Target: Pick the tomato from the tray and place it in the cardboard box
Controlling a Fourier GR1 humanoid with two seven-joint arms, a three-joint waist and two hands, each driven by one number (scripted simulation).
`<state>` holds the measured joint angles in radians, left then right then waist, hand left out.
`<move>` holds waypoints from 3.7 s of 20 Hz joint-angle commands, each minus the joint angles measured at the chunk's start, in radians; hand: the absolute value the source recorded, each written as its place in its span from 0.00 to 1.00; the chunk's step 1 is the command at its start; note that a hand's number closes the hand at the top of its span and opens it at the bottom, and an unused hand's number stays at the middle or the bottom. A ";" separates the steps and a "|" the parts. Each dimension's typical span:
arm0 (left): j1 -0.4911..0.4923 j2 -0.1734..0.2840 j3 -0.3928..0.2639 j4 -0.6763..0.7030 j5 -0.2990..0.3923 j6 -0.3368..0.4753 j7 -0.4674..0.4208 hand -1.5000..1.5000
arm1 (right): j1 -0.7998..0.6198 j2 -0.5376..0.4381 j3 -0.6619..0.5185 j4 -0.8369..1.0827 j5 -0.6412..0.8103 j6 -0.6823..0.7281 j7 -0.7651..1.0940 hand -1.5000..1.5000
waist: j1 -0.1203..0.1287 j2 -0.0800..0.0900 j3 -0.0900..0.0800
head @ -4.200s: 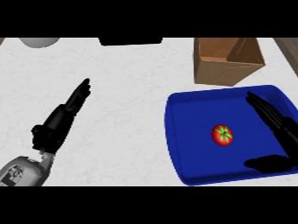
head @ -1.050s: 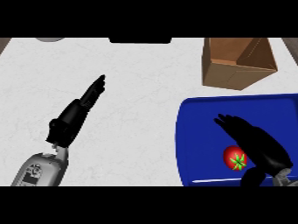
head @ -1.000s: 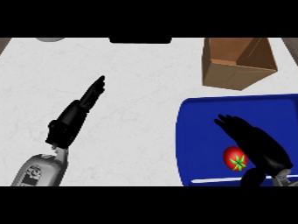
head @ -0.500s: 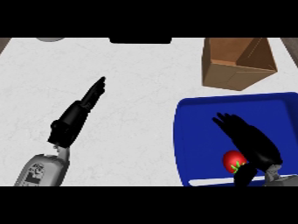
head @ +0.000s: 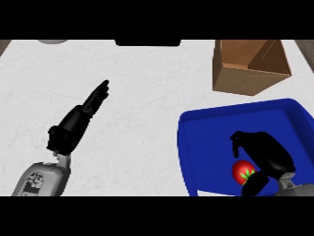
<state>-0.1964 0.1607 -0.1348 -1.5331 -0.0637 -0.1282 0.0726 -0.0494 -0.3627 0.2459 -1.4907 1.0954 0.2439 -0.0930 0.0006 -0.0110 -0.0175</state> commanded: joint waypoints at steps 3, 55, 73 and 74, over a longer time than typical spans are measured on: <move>0.036 -0.004 -0.005 -0.003 -0.011 -0.020 -0.038 0.50 | -0.068 0.113 0.005 0.125 0.072 -0.101 0.065 1.00 | 0.005 0.012 0.018; -0.035 -0.067 0.056 0.031 -0.068 -0.026 -0.005 0.50 | -0.833 0.165 -0.487 -0.117 -0.118 0.119 0.569 1.00 | 0.007 0.013 0.017; -0.029 -0.039 0.085 -0.003 -0.050 -0.080 0.019 0.50 | -0.907 0.116 -0.447 0.601 0.025 -0.283 0.372 1.00 | 0.019 0.018 0.017; 0.033 -0.083 0.005 -0.093 -0.091 -0.053 0.064 0.50 | -0.924 0.111 -0.499 0.651 -0.013 -0.312 0.360 1.00 | 0.029 0.018 0.018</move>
<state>-0.1998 0.0940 -0.0888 -1.5671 -0.1328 -0.1862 0.1070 -0.9471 -0.2559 -0.2043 -0.9886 1.1087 -0.0015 0.2915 0.0205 0.0059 0.0002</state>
